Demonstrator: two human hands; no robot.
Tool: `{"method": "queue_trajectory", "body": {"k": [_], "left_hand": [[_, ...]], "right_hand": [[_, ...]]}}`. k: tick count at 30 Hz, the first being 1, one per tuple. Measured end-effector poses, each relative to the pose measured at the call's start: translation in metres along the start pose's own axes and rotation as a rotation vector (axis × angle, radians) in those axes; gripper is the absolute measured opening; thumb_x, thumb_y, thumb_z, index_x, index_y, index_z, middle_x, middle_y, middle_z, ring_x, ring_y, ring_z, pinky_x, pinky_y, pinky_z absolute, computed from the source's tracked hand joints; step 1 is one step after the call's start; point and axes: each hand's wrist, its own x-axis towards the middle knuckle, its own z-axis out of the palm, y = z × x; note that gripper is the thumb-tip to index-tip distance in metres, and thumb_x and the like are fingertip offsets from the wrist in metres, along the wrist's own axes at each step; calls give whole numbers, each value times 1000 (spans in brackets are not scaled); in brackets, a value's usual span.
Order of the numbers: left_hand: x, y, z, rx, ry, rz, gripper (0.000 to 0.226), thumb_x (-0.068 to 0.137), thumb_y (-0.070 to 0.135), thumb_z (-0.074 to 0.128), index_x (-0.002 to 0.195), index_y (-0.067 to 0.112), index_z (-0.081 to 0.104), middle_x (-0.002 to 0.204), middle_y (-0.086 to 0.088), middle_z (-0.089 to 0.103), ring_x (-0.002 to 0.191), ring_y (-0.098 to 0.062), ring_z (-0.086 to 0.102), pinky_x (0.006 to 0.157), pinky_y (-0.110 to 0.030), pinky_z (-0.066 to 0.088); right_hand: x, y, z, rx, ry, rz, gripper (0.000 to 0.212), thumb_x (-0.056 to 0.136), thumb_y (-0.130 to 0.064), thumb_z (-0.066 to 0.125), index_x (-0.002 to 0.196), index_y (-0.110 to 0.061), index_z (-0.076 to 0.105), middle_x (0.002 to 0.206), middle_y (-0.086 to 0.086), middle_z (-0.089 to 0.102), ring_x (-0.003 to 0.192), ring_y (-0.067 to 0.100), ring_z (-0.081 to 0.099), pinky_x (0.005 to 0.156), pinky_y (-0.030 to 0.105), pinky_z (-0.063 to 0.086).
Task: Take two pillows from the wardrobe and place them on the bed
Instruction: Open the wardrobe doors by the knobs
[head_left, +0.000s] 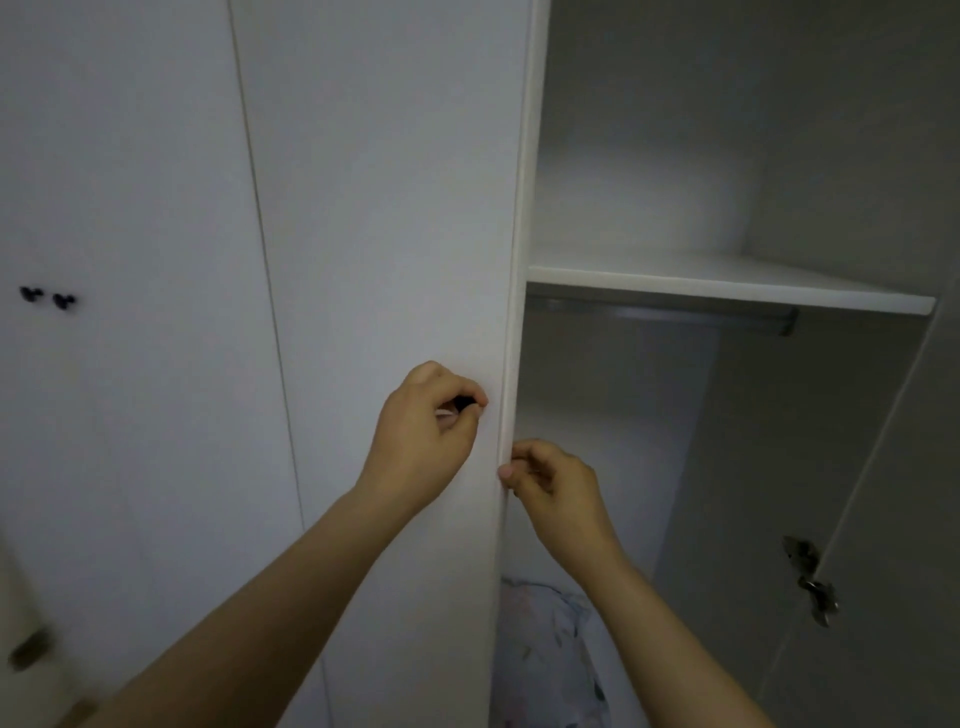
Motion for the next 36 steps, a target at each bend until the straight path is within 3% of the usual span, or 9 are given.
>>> {"method": "queue_trajectory", "body": {"k": [5, 9, 13, 16, 20, 25, 31, 36], "left_hand": [[-18, -2, -24, -76, 22, -47, 17, 85, 12, 61, 91, 26, 67, 95, 10, 60, 91, 6, 55, 73, 0, 43], [-34, -8, -45, -116, 80, -110, 22, 88, 15, 59, 105, 29, 62, 100, 12, 59, 95, 6, 56, 70, 1, 42], [-65, -26, -69, -150, 138, -271, 25, 88, 19, 59, 112, 26, 59, 104, 8, 63, 92, -5, 63, 69, -2, 47], [-93, -41, -87, -113, 141, -346, 23, 87, 18, 59, 109, 24, 61, 103, 6, 64, 90, 0, 62, 66, -2, 47], [-127, -61, -116, -39, 185, -419, 23, 86, 17, 61, 107, 25, 61, 102, 7, 65, 88, 7, 60, 63, 0, 45], [-153, -76, -151, 4, 264, -530, 24, 85, 18, 62, 108, 25, 62, 101, 7, 66, 87, -4, 63, 64, -7, 48], [-177, -81, -200, 63, 368, -589, 23, 85, 12, 62, 107, 18, 64, 99, 4, 66, 82, 7, 60, 63, -1, 44], [-199, -88, -235, 93, 436, -629, 22, 85, 12, 61, 105, 20, 64, 96, 6, 66, 81, 5, 59, 64, -3, 46]], "right_hand": [[-15, -13, 14, -1, -4, -19, 4, 82, -15, 68, 85, -17, 69, 73, -4, 71, 69, 4, 65, 68, 17, 53], [-26, -25, 25, -34, -28, -52, 2, 80, -16, 70, 80, -15, 69, 71, -4, 70, 65, 6, 64, 66, 22, 55], [-36, -37, 36, -35, -53, -70, 4, 78, -15, 72, 77, -13, 69, 70, -4, 70, 64, 7, 65, 65, 24, 56], [-46, -45, 47, -32, -64, -100, 4, 79, -17, 72, 77, -17, 69, 71, -10, 70, 65, 1, 65, 61, 12, 51], [-63, -61, 79, -36, -60, -172, 7, 79, -22, 72, 75, -18, 69, 65, -13, 67, 63, 0, 63, 58, 8, 46], [-76, -81, 129, -39, -96, -287, 17, 78, -31, 72, 71, -17, 66, 62, -11, 64, 61, 6, 61, 58, 14, 49], [-79, -103, 182, -25, -128, -371, 21, 76, -37, 73, 69, -20, 63, 60, -10, 61, 63, 8, 59, 58, 18, 50], [-75, -115, 217, 0, -177, -414, 23, 78, -37, 72, 67, -21, 59, 55, -16, 55, 59, 7, 58, 54, 18, 48]]}}
